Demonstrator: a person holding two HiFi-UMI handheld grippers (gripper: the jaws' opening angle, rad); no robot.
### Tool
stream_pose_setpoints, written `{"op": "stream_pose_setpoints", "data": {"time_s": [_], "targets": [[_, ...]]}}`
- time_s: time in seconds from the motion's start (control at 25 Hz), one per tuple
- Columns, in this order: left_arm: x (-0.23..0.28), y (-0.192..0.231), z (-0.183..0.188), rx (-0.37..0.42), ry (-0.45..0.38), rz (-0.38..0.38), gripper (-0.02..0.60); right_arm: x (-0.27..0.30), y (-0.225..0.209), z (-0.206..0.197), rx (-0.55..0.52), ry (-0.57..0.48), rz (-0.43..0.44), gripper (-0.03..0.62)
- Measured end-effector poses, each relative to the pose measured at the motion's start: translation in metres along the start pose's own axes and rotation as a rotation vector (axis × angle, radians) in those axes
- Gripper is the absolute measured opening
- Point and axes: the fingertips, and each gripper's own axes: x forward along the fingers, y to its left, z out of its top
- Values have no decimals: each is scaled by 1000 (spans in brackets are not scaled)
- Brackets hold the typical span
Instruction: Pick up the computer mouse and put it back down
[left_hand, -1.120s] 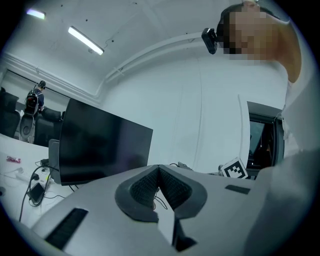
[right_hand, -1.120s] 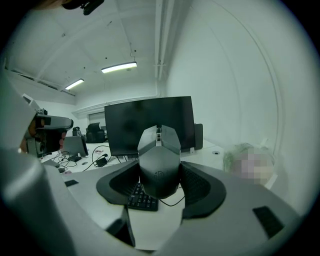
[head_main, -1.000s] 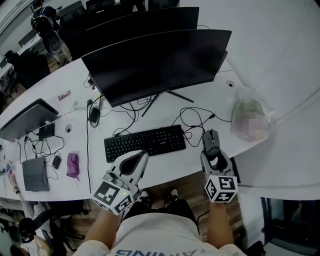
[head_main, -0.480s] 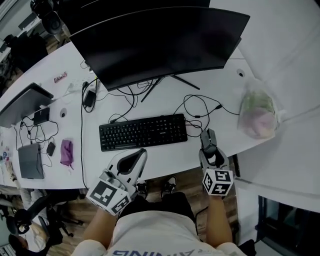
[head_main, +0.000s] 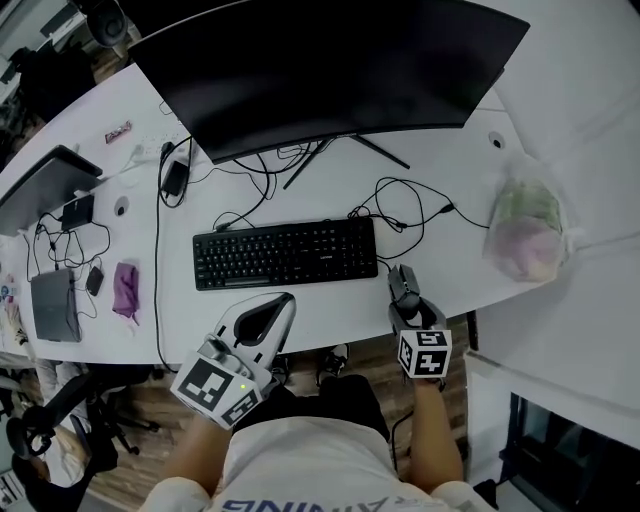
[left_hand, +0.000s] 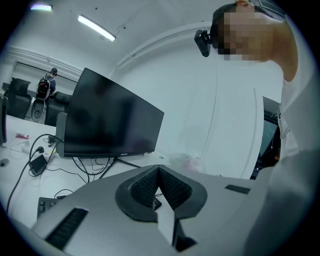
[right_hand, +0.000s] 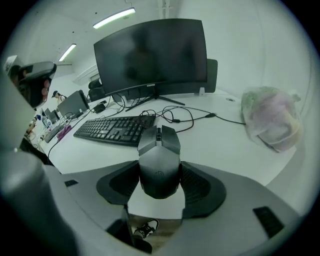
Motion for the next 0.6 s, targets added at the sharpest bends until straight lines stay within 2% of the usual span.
{"op": "stream_pose_setpoints", "data": {"time_s": [0.6], "targets": [[0, 4, -6, -19, 10, 15, 5, 21, -4, -28, -67, 136, -26, 270]]}}
